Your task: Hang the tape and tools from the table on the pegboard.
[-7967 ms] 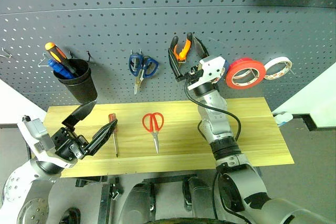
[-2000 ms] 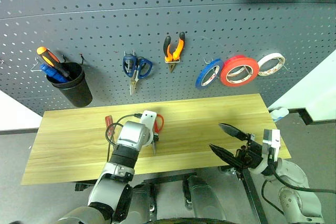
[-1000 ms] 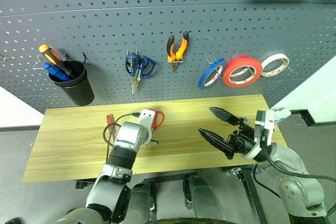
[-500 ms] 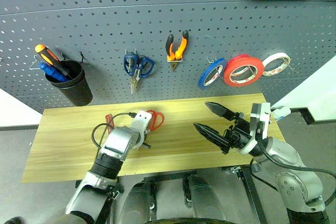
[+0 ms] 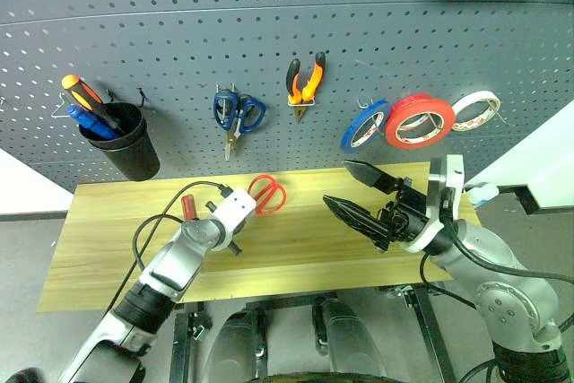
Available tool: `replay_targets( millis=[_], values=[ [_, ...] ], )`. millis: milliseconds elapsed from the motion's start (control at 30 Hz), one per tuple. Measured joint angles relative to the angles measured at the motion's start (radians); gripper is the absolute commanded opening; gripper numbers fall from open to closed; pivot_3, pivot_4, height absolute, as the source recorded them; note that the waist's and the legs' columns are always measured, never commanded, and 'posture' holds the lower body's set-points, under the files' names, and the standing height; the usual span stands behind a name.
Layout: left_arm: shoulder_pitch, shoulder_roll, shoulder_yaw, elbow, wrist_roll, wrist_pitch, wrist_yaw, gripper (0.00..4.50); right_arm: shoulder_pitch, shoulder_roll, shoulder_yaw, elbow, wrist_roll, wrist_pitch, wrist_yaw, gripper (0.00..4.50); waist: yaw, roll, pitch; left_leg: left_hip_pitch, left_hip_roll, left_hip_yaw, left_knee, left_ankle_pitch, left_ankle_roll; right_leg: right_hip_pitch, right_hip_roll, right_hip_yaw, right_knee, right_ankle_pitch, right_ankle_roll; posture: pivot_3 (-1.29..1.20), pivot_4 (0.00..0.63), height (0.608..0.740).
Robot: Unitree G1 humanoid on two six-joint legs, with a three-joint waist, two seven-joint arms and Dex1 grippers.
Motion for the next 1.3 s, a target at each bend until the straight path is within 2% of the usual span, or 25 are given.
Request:
replay_targets(
  millis=[133, 300, 533, 767, 1033, 1300],
  values=[
    [0.064, 0.003, 0.020, -0.019, 0.011, -0.109, -0.003, 0.27, 0.032, -0.041, -0.007, 0.001, 0.016, -0.001, 0.043, 4.50, 0.000, 0.000, 0.000, 0.000, -0.001, 0.000, 0.001, 0.000, 0.000, 0.001, -0.001, 0.000, 0.000, 0.000, 0.000, -0.17, 0.159, 0.736],
    [0.136, -0.010, 0.064, -0.029, 0.015, -0.189, 0.007, 0.27, 0.085, -0.094, -0.030, 0.074, -0.064, -0.062, 0.130, 4.50, -0.001, 0.000, -0.001, 0.001, -0.001, 0.001, 0.003, 0.000, 0.000, 0.002, 0.000, 0.000, 0.001, 0.000, 0.001, -0.17, 0.153, 0.736],
    [0.215, -0.003, 0.132, -0.096, 0.021, -0.278, 0.015, 0.27, 0.188, -0.108, -0.036, 0.242, -0.213, -0.246, 0.291, 4.50, 0.000, 0.001, -0.003, 0.001, -0.001, 0.001, 0.007, 0.000, 0.001, 0.003, 0.000, -0.001, 0.004, 0.002, 0.003, -0.17, 0.137, 0.736],
    [0.293, 0.008, 0.194, -0.156, 0.016, -0.361, -0.004, 0.27, 0.235, -0.084, -0.031, 0.464, -0.341, -0.515, 0.448, 4.50, -0.001, 0.003, -0.007, 0.004, -0.001, 0.001, 0.014, -0.001, 0.002, 0.009, 0.000, -0.001, 0.006, 0.002, 0.003, -0.16, 0.123, 0.736],
    [0.345, 0.010, 0.230, -0.176, 0.017, -0.458, -0.016, 0.27, 0.235, -0.078, -0.069, 0.708, -0.354, -0.699, 0.609, 4.50, 0.000, 0.004, -0.021, 0.006, -0.001, 0.001, 0.016, -0.001, 0.002, 0.011, 0.001, -0.001, 0.006, 0.003, 0.005, -0.16, 0.112, 0.736],
    [0.348, -0.013, 0.253, -0.181, 0.017, -0.493, -0.017, 0.27, 0.080, -0.080, -0.135, 1.109, -0.345, -0.855, 0.812, 4.50, -0.003, 0.004, -0.028, 0.020, 0.000, 0.003, 0.016, -0.001, 0.002, 0.025, 0.004, 0.000, 0.006, 0.003, 0.003, -0.17, 0.104, 0.736]
  ],
)
